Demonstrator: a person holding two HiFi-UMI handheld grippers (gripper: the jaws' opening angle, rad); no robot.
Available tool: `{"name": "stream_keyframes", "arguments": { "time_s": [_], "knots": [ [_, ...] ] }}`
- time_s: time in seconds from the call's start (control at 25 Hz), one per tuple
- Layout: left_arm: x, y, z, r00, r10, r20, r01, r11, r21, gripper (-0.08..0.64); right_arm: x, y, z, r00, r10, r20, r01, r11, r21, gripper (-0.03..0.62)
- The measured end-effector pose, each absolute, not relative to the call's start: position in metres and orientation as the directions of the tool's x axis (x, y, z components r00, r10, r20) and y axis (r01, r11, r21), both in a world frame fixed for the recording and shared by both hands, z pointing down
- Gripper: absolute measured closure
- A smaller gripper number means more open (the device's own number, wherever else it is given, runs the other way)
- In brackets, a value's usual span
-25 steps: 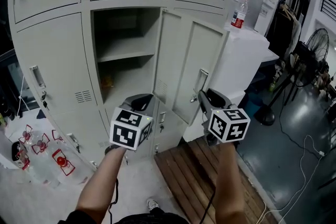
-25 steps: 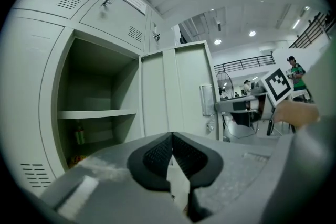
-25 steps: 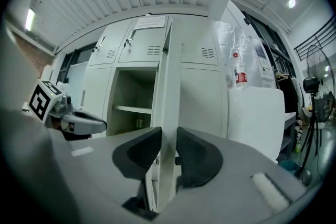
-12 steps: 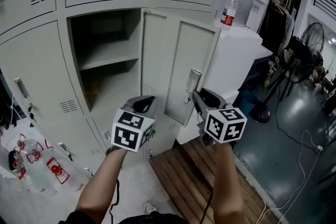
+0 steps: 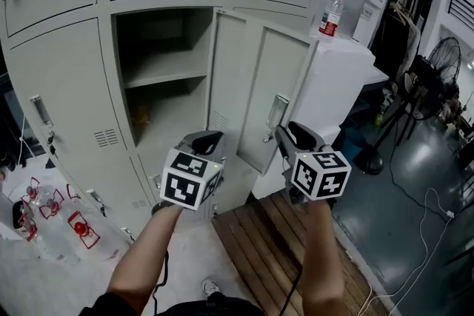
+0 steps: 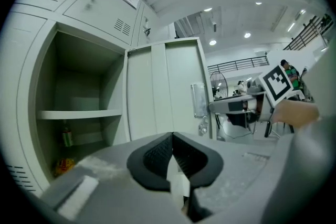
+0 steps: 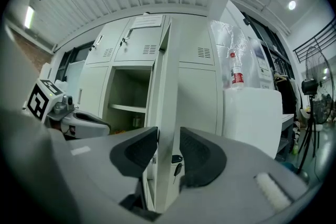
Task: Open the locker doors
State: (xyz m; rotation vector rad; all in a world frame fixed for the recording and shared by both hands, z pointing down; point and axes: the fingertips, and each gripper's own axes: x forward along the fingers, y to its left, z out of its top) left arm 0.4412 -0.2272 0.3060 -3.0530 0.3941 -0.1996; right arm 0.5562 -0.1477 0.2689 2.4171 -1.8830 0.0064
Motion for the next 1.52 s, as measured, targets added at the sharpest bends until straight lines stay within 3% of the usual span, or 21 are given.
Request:
{"name": "stream_keyframes", "arguments": {
  "time_s": [0.6,1.52],
  "knots": [
    [0.332,-0.242,0.302,0.926,-0.359,0.115,-0.354,-0.933,-0.065,0.560,0.472,-0.136,0.259,0.213,-0.977,0.003,-0.977,-0.212,0.028,0.445],
    [0.024,-0.313,0.329,0.682,-0.719,0.134,-0.723,-0.691,-0.031,0.560,0.174,-0.269,0.287,-0.248,-0.968,0.049,-0.967,0.250,0.043,0.367]
  ]
}}
